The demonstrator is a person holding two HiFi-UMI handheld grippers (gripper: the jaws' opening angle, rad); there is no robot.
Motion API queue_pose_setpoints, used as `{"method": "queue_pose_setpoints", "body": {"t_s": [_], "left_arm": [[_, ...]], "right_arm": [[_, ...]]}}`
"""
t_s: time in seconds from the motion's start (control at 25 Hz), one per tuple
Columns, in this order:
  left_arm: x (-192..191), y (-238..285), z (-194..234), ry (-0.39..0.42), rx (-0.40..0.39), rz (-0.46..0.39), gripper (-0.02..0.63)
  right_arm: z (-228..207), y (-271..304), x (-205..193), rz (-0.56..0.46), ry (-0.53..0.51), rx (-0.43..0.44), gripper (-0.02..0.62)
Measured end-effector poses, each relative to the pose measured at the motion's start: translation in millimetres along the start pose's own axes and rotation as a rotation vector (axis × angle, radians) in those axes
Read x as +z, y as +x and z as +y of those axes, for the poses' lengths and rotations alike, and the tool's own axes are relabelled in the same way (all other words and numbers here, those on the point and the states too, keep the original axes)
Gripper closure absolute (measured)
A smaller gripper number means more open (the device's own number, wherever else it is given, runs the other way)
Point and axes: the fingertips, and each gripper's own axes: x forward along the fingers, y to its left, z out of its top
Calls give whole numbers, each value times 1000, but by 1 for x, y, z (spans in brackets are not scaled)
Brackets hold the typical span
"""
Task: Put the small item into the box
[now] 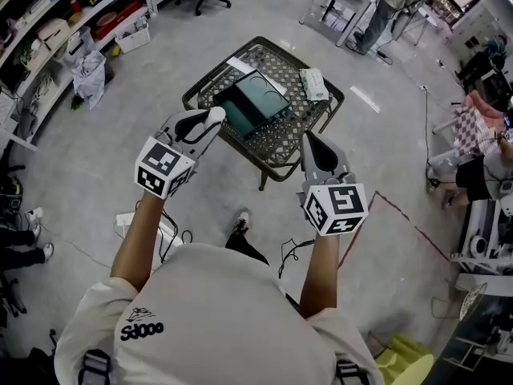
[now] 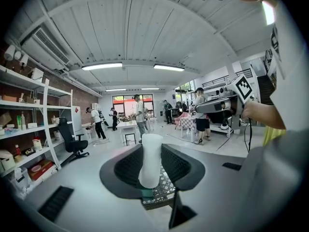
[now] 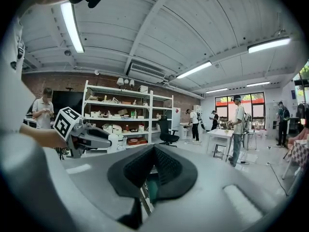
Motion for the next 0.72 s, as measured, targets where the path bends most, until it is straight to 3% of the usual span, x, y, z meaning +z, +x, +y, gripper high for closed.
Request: {"method": "queue_pose_setpoints", "body": {"t_s": [0.72], "left_arm": [[6,85,33,-38,92,67,482]], "right_arm": [[-81,76,-12,35,33,101,584]]}}
